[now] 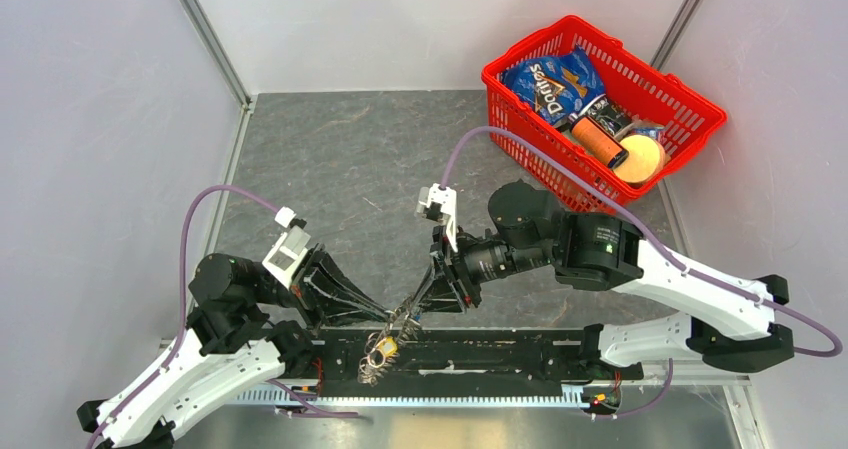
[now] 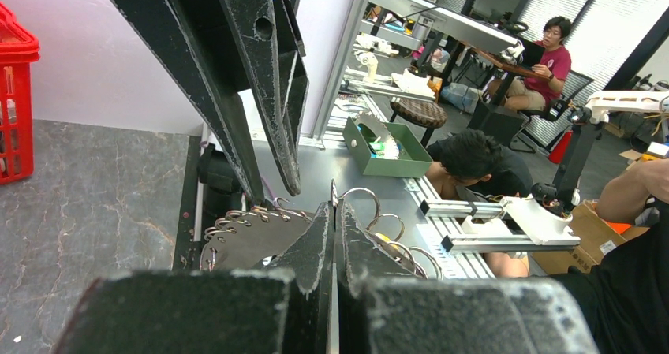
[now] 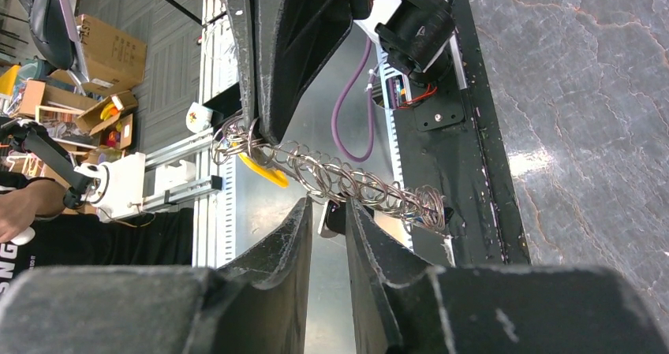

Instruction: Put the keys on the keyring

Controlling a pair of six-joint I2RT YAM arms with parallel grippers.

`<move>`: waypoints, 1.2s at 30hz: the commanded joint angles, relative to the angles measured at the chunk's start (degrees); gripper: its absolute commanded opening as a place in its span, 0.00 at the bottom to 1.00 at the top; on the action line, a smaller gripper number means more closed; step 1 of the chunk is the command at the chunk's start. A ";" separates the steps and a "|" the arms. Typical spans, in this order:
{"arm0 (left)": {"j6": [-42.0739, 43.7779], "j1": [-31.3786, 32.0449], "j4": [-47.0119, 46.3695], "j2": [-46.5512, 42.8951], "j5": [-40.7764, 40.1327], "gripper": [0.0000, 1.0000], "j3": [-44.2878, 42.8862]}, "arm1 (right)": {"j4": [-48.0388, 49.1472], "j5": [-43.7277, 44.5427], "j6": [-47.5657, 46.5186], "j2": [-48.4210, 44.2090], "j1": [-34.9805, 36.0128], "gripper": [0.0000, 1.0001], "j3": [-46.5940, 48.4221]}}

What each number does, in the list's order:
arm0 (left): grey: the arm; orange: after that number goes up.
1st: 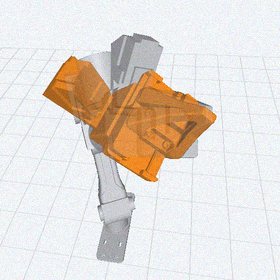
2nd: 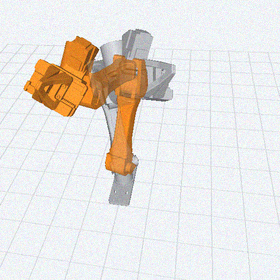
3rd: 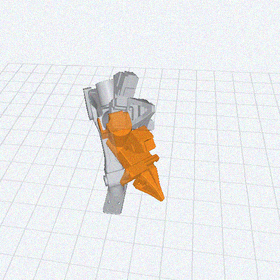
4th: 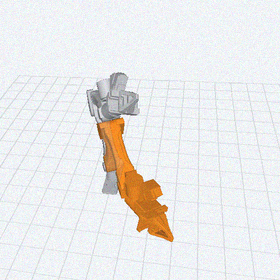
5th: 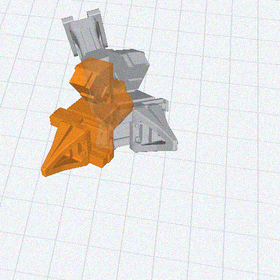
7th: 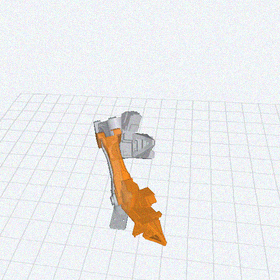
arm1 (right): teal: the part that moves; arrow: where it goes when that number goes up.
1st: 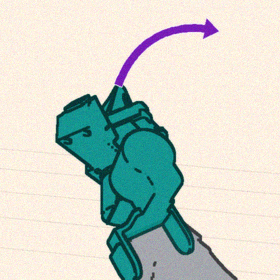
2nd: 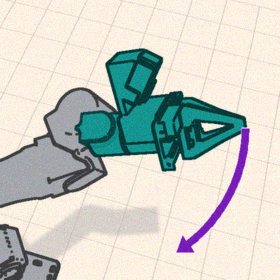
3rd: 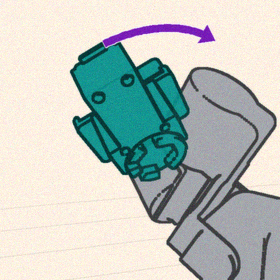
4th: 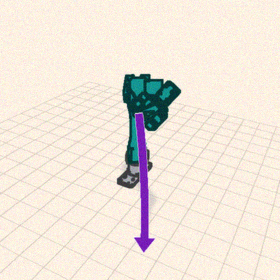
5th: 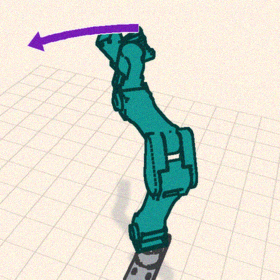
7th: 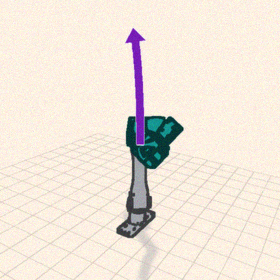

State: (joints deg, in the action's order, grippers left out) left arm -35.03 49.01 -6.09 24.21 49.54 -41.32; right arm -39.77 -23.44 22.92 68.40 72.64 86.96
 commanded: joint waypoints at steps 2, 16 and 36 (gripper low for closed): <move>1.71 0.26 -2.53 -0.86 -1.46 0.02 -2.46 | 2.81 0.15 0.23 0.58 0.35 0.29 2.40; 2.30 0.23 -1.57 -1.49 -1.64 0.02 -2.59 | 5.21 -2.02 1.46 1.69 0.31 0.29 2.08; 3.56 0.21 -0.07 -1.88 -3.21 0.02 -2.29 | 7.25 -3.80 2.65 1.82 0.31 0.21 0.38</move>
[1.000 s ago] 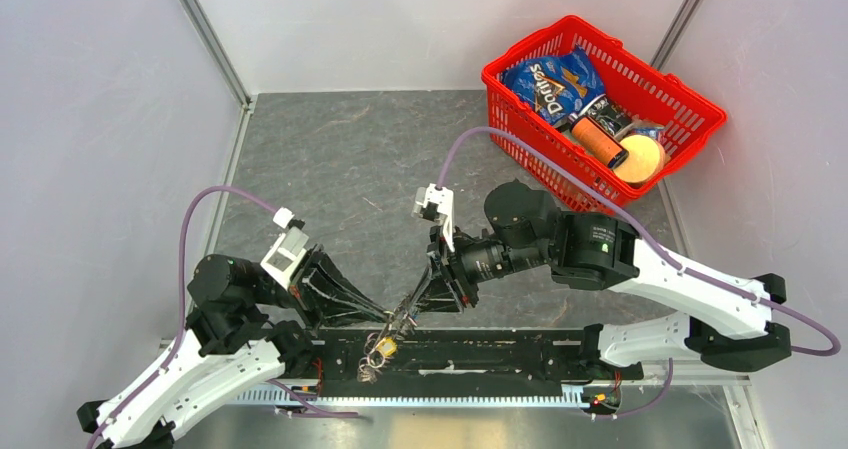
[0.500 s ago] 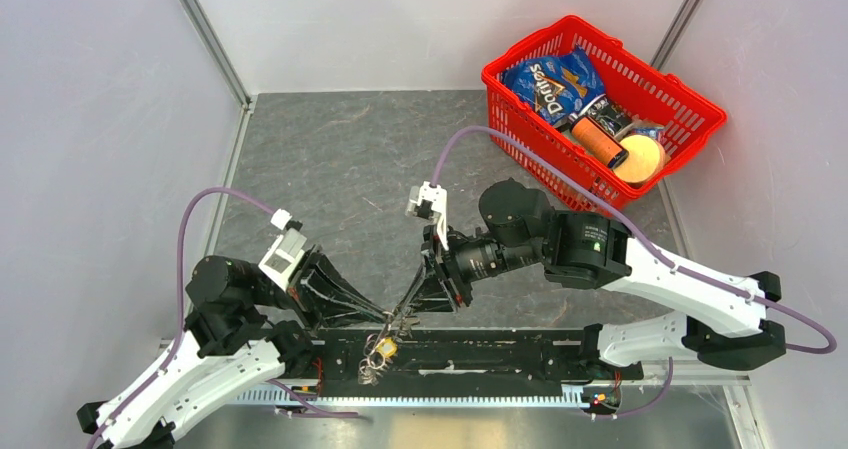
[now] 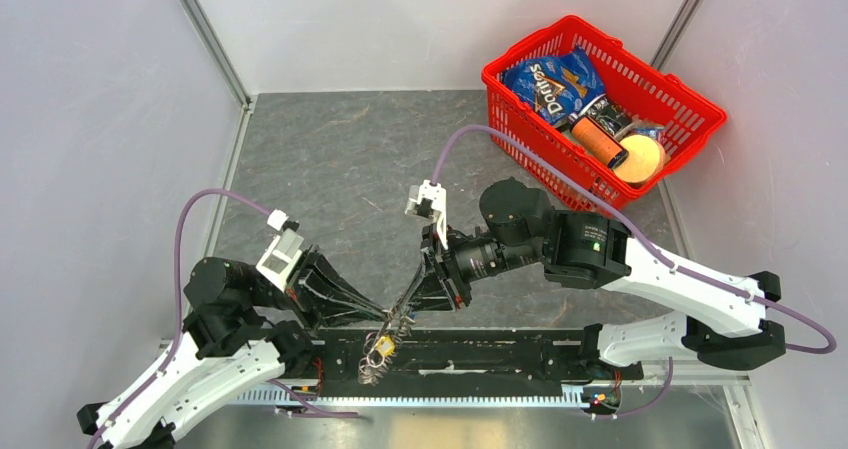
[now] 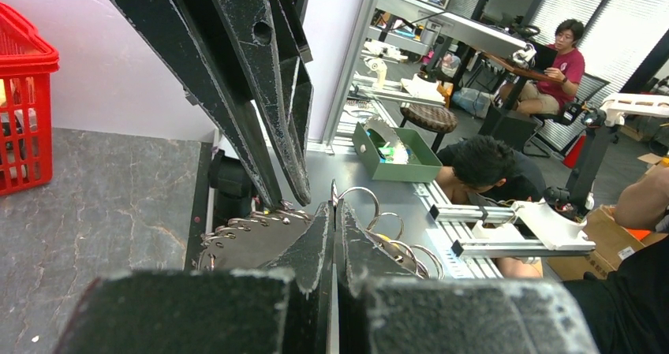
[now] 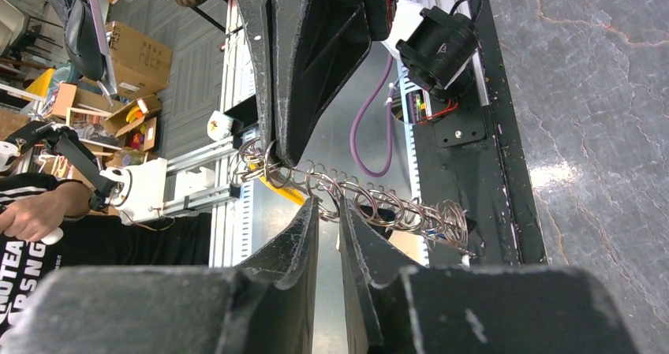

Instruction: Put the keys on the keyring

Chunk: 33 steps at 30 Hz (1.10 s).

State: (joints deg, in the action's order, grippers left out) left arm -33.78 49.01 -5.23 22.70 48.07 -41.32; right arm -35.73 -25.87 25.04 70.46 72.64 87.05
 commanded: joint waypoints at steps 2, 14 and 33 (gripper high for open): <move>2.31 0.25 -0.92 -0.37 -1.77 0.02 -2.29 | 3.21 -1.38 0.52 -0.06 0.33 0.21 0.31; 2.22 0.24 -0.92 -0.64 -1.98 0.02 -2.36 | 3.47 -1.30 0.26 1.04 0.31 0.08 0.49; 3.31 0.23 1.35 -1.43 -2.36 0.02 -2.10 | 1.34 2.73 -4.77 0.56 1.10 0.00 1.61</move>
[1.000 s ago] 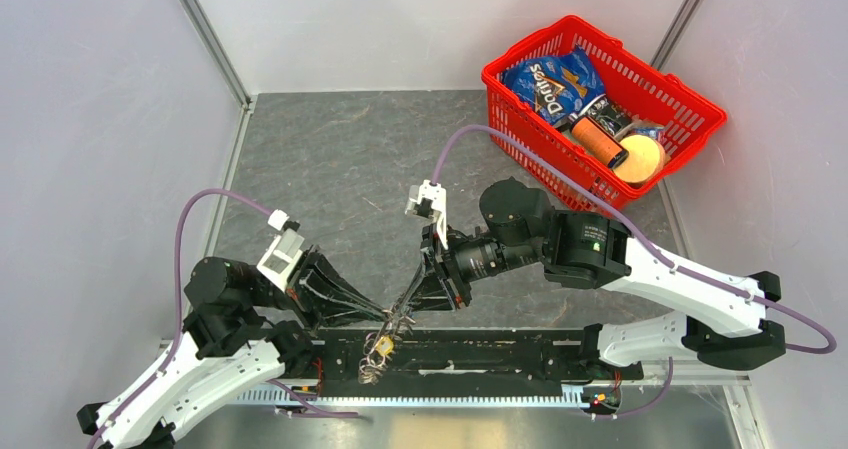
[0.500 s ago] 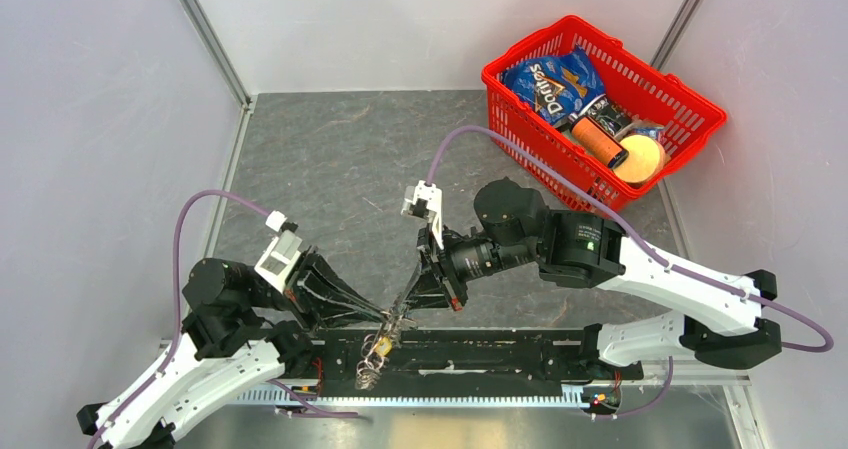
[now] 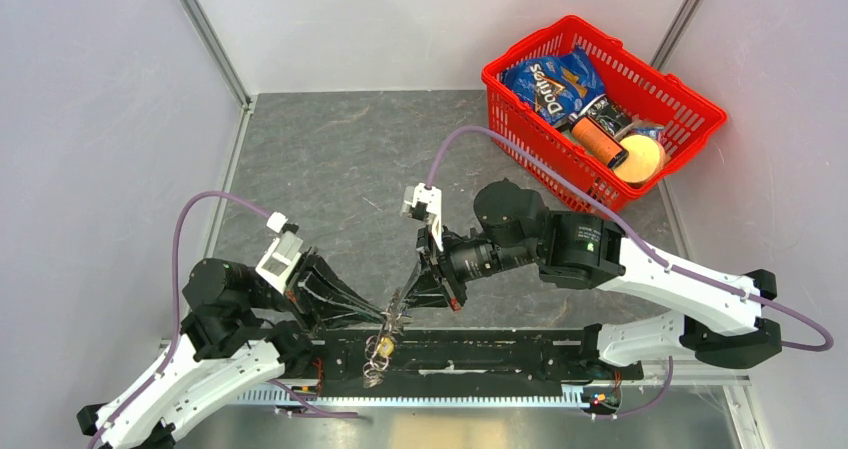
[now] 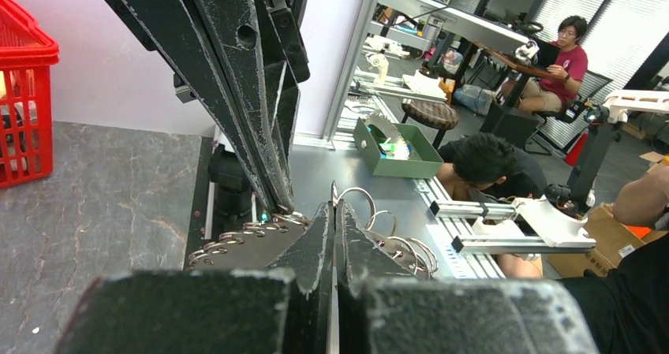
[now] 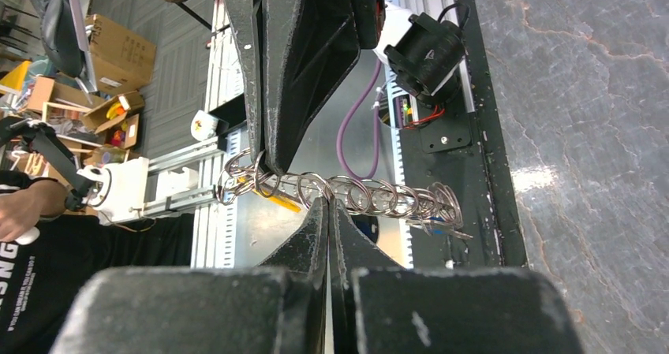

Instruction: Put the keys on the keyring

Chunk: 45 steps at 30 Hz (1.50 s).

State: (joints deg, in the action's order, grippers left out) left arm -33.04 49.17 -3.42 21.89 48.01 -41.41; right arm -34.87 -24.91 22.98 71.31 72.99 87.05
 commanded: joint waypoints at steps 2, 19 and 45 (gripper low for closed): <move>2.62 0.08 -0.27 -0.68 -2.46 0.02 -1.92 | -0.13 2.94 -3.55 -0.13 0.99 0.00 1.89; 3.96 0.10 1.97 -0.26 -5.44 0.16 -2.26 | -3.75 10.61 -8.22 -1.46 2.68 0.00 4.27; 5.80 0.06 5.04 1.96 -7.67 0.21 -1.75 | -6.53 27.67 -3.55 -10.75 3.21 0.31 -14.72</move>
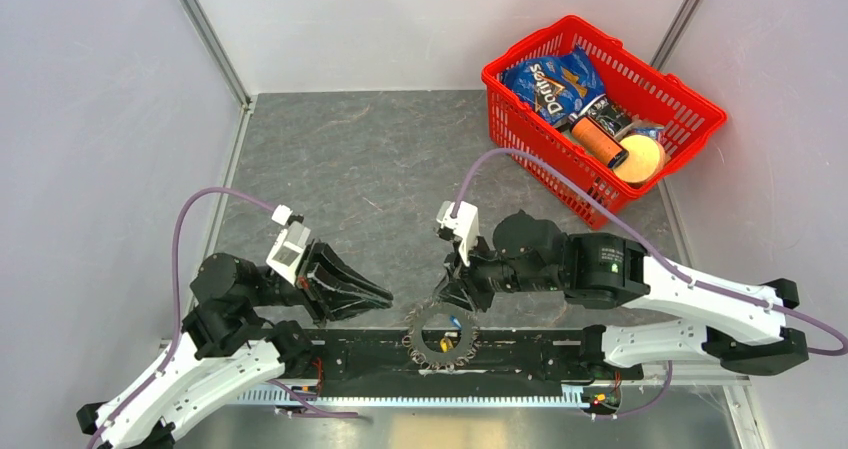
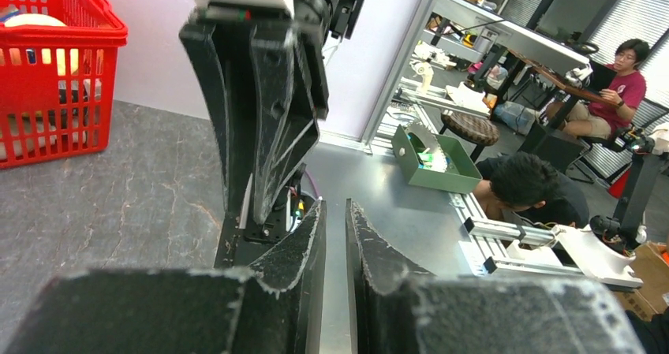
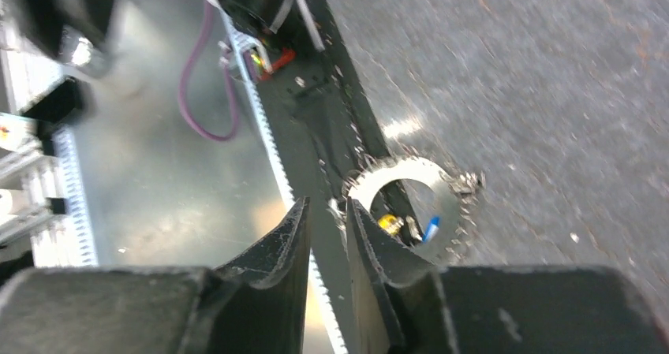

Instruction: Put the keys on the keyring

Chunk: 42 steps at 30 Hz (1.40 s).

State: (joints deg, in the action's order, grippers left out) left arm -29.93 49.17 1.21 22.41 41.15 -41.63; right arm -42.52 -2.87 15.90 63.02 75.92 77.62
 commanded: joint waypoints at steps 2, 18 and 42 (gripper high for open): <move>2.88 0.08 0.59 1.58 -0.80 0.21 -1.53 | 1.35 8.01 5.83 -3.14 0.27 0.36 -8.90; 3.69 0.12 1.84 1.38 -0.63 0.21 -1.27 | 13.63 28.26 40.14 -13.62 -0.69 0.76 -41.20; 4.93 0.06 4.61 0.01 0.13 0.22 -1.70 | 30.31 12.27 57.77 -3.16 -0.69 0.81 -55.43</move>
State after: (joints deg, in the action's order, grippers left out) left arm -27.33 49.17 4.97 23.33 40.62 -41.63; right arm -15.44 11.31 70.02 59.46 75.26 22.85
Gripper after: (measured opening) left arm 0.215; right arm 0.810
